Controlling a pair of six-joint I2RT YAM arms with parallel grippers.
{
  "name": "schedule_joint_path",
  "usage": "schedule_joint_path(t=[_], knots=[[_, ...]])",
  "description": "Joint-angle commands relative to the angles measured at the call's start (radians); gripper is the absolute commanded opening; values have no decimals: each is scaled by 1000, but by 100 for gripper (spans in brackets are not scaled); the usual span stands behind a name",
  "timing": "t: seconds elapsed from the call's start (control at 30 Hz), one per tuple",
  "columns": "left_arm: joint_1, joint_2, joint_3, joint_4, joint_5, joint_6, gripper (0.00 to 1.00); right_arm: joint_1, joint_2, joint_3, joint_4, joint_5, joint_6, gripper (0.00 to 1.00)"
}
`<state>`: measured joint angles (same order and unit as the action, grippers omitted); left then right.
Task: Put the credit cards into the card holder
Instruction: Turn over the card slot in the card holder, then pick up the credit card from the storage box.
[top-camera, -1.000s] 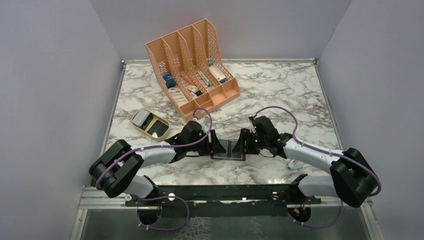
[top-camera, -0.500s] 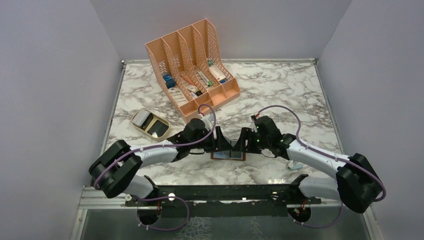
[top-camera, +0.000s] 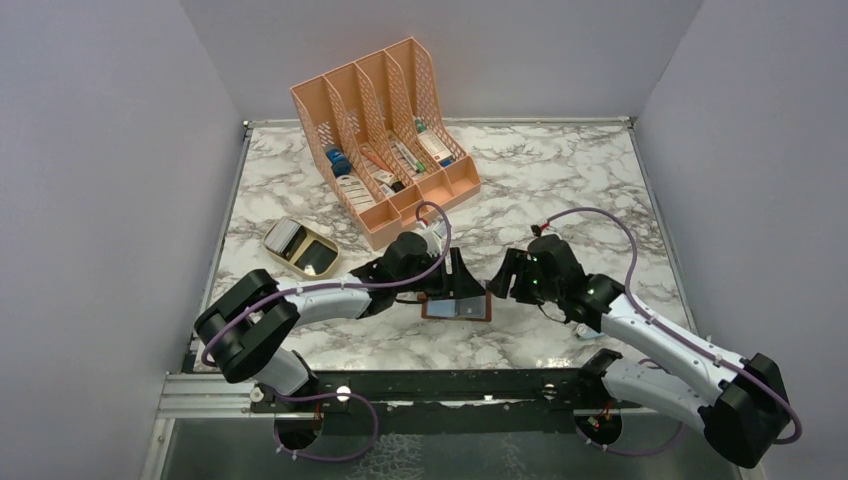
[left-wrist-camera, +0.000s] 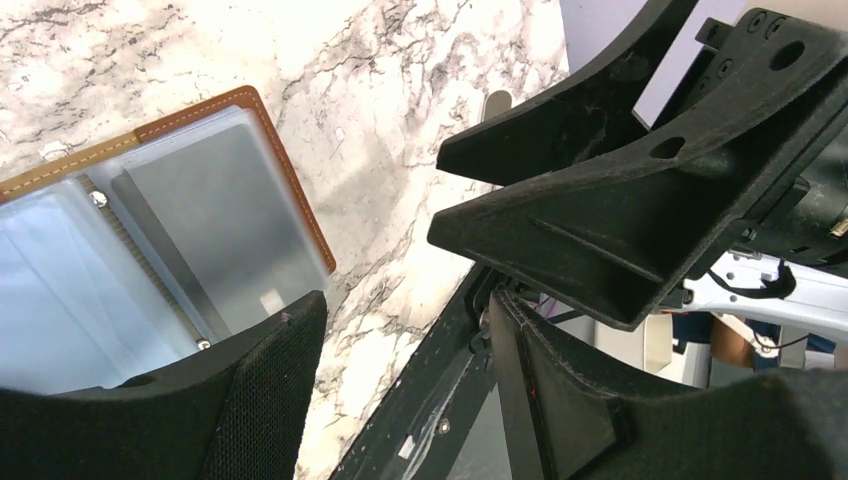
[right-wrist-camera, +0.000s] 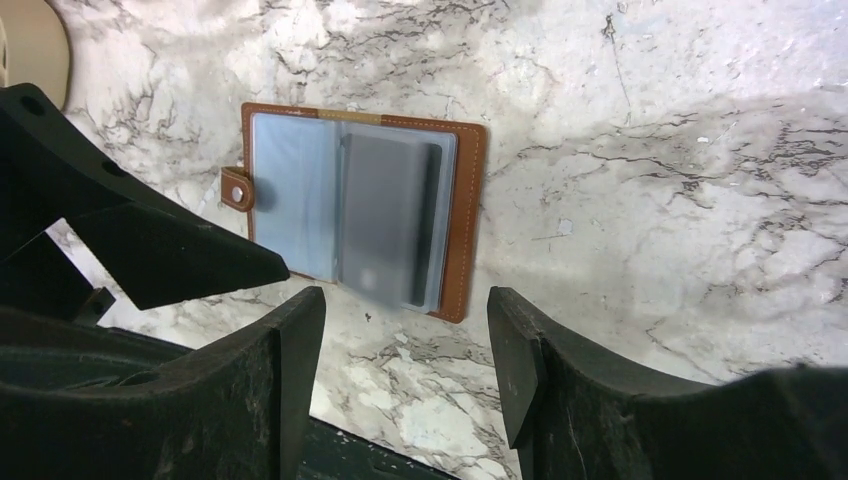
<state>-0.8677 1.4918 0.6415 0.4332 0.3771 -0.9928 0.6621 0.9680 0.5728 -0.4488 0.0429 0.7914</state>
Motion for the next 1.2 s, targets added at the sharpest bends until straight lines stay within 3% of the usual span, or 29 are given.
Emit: schedule_joint_path(t=[0.0, 0.23, 0.37, 0.57, 0.73, 1.17], knots=[[-5, -8, 1, 36, -7, 5, 63, 7, -28, 26, -23, 49, 4, 61], [-5, -20, -28, -10, -57, 23, 61, 7, 19, -14, 87, -87, -3, 57], [-1, -25, 16, -230, -166, 110, 55, 6, 68, -43, 186, -210, -2, 55], [3, -82, 26, -428, -324, 189, 28, 6, 151, -53, 279, -267, 13, 55], [15, -132, -26, -466, -393, 197, 19, 7, 228, -41, 306, -268, 15, 55], [21, -90, -107, -405, -359, 184, 17, 6, 322, -47, 355, -274, 17, 55]])
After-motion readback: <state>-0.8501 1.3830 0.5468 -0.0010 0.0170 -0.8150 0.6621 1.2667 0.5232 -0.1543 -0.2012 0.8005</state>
